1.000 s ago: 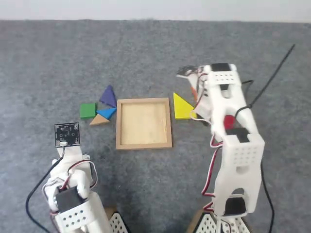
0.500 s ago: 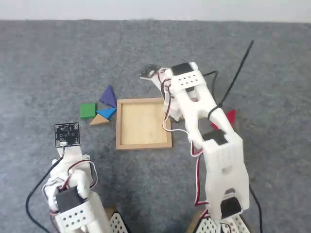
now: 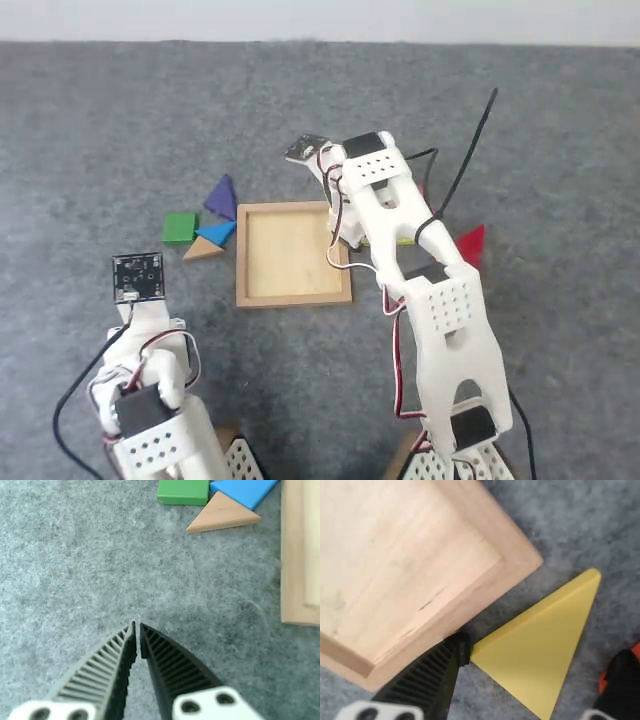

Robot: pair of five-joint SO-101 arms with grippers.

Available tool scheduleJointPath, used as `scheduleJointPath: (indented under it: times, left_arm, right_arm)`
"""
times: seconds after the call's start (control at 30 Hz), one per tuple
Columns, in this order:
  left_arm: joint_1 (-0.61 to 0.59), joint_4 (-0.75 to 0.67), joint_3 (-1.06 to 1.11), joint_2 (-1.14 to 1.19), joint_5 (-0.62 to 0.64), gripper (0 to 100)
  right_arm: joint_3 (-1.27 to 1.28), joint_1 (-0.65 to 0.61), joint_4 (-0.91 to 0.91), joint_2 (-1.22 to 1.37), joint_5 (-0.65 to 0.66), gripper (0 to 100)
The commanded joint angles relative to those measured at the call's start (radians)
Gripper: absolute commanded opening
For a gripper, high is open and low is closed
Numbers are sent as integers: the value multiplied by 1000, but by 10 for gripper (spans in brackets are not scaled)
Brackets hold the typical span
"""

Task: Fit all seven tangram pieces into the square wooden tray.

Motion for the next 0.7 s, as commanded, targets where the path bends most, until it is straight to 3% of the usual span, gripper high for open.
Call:
scheduleJointPath:
  times: [0.0,0.67]
  left_arm:
    - [-8,3,-12,-18,-2,14]
    - [-8,3,-12,-18,-2,14]
  right_arm:
    - [-87,-2,1,24,-15,427]
    - [-84,10,18,42,-6,427]
